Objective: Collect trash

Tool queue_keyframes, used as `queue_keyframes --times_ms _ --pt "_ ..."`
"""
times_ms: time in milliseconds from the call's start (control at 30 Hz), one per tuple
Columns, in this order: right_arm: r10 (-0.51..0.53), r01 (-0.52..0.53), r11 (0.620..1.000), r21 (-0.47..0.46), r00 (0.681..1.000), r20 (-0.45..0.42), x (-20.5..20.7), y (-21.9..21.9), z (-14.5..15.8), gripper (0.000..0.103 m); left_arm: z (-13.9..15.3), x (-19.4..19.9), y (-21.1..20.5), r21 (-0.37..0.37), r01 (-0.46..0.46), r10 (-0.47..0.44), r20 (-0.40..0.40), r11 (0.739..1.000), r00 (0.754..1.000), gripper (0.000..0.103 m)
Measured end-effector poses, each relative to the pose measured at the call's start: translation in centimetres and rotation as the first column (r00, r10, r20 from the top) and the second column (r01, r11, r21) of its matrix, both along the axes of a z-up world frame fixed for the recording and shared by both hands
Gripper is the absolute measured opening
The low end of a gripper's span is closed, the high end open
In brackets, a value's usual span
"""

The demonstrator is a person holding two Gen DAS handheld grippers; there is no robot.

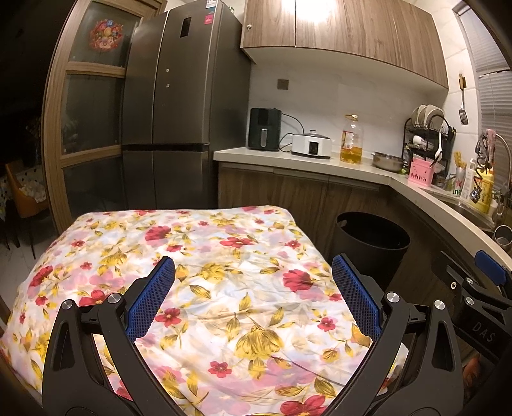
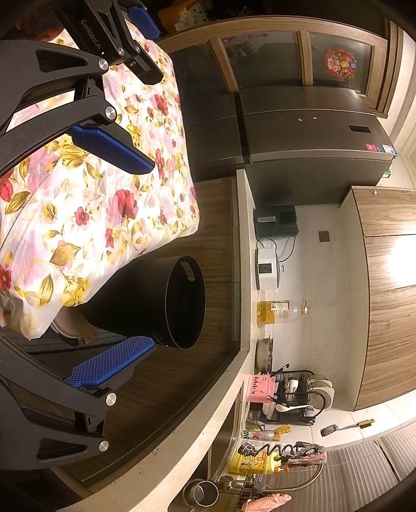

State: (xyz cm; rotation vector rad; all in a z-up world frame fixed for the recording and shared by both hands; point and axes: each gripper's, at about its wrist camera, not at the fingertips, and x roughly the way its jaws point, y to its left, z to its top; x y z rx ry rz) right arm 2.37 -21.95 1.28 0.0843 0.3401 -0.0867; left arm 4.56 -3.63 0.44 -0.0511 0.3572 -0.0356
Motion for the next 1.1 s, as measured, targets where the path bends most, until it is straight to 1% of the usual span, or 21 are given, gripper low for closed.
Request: queue_keyframes --times_ms 967,1100 --pt "-0.004 0.004 1.0 0.0 1.0 0.004 0.0 0.28 -0.02 0.097 0.02 0.03 -0.56 0.035 -0.008 0.008 -0.008 0.999 1.0 0.097" --pt "-0.003 0.003 1.0 -0.001 1.0 0.005 -0.04 0.2 -0.03 0.097 0.08 0.02 -0.47 0.029 0.0 0.0 -0.011 1.0 1.0 0.097"
